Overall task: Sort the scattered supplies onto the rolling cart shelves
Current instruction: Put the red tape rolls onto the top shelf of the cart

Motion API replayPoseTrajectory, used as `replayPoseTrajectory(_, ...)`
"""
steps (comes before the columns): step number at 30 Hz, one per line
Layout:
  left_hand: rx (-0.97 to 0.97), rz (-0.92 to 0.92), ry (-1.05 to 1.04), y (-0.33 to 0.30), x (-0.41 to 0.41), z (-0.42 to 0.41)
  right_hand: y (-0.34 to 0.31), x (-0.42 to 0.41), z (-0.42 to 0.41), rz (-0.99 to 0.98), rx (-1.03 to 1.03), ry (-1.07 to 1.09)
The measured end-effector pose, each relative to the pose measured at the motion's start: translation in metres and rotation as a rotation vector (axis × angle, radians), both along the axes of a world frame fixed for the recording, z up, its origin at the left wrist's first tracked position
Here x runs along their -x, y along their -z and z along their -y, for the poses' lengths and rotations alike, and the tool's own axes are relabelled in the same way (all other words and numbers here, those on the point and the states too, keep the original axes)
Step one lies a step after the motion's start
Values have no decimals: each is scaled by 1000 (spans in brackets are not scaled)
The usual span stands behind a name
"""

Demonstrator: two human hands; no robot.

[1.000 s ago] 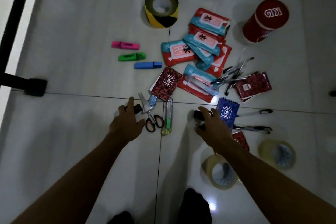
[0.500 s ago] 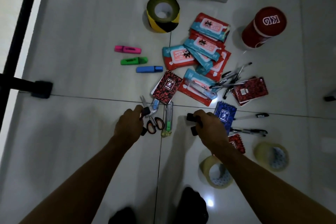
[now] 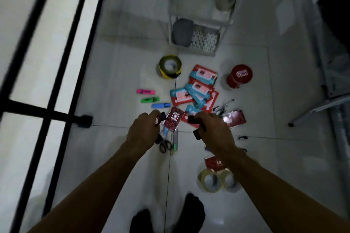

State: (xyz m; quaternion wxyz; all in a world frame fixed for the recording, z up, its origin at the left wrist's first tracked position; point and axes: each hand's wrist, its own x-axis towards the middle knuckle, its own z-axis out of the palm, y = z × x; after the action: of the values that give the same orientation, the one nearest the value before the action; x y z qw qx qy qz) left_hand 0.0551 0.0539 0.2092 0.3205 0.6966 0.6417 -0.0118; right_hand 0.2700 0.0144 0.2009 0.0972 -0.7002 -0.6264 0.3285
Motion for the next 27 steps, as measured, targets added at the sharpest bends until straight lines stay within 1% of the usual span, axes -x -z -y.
replayPoseTrajectory(5,-48,0,28,-129,-8,-35,-125,-3,-35,67,-86,-25)
replayPoseTrajectory(11,-24,33,87,-287,-12,-70,-276,-7,-73,148,-175,-69)
replayPoseTrajectory(14,-84,60,74,-361,-9,-90,-350,-11,-98,211,-163,-92)
replayPoseTrajectory(17,-162,82,71,-430,-3,-114,-419,-11,-125,199,-180,-75)
replayPoseTrajectory(22,-273,123,75,-512,10,-161,-509,-3,-171,205,-267,-59)
replayPoseTrajectory(27,-307,158,78,-559,25,-206,-567,5,-206,205,-322,-42)
